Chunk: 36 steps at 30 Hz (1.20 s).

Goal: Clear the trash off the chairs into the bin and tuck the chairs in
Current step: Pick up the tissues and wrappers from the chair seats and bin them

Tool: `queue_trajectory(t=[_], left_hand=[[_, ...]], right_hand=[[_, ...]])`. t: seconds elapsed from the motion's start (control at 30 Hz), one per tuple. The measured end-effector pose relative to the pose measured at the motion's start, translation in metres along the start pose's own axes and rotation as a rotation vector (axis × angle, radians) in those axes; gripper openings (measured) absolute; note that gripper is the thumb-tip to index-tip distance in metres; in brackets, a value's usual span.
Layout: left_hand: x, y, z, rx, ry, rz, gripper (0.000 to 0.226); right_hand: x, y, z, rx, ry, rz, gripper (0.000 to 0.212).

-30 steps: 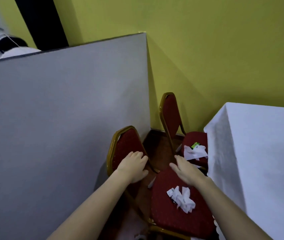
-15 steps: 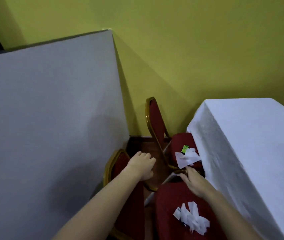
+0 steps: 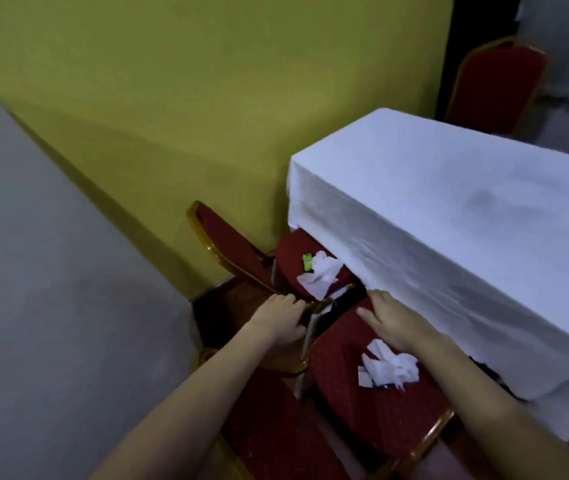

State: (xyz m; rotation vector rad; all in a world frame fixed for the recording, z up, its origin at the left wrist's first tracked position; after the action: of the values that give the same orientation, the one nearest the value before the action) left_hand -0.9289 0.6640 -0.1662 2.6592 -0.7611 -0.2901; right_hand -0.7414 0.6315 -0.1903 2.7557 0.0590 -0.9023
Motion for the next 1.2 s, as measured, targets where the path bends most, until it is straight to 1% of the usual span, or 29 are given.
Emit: queue_trajectory(t=[0.03,0.1,0.13,0.27,0.37,0.43,0.6,0.7,0.87,1.03,1.2], left_hand=[[0.004,-0.009,0.004,-0.017,-0.012,0.027,0.043],[0.007,-0.010,0.006,-0.016,-0.013,0.049,0.041],[0.012,-0.017,0.007,-0.024,-0.011,0.092,0.041],[0.013,-0.070,0.016,-0.019,0.002,0.296,0.042],[0.007,-0.102,0.032,-0.056,-0.008,0.398,0.045],[-0.006,-0.117,0.042,-0.086,-0.051,0.436,0.044],[-0.029,-0.136,0.054,-0.143,-0.064,0.474,0.039],[-0.036,-0.142,0.060,-0.174,-0.047,0.483,0.043],[-0.043,-0.132,0.062,-0.187,-0.058,0.470,0.044],[-0.042,-0.117,0.056,-0.167,-0.058,0.487,0.042],[-0.042,-0.111,0.044,-0.132,-0.037,0.492,0.048]], right_hand=[[0.008,0.004,0.006,-0.002,-0.011,0.041,0.058],[0.010,0.012,0.024,-0.061,0.016,0.065,0.063],[0.016,0.014,0.033,-0.081,0.016,0.096,0.064],[0.022,0.001,0.055,-0.061,-0.025,0.256,0.064],[0.020,-0.013,0.067,-0.029,-0.071,0.372,0.063],[0.014,-0.024,0.075,-0.007,-0.086,0.426,0.063],[-0.002,-0.028,0.088,0.042,-0.134,0.544,0.062],[-0.001,-0.022,0.090,0.067,-0.177,0.625,0.063],[-0.005,-0.009,0.087,0.125,-0.202,0.639,0.061],[-0.026,0.001,0.082,0.104,-0.131,0.588,0.061],[-0.031,-0.003,0.074,0.100,-0.100,0.567,0.060]])
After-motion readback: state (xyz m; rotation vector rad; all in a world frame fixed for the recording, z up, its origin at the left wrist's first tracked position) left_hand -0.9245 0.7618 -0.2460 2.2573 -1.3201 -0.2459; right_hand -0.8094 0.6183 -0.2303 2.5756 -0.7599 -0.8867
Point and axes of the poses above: each hand's wrist, its own y-axis away from the middle knuckle, its own z-axis out of the palm, x = y × z, the point moved 7 cm from there along -y, towards the middle knuckle
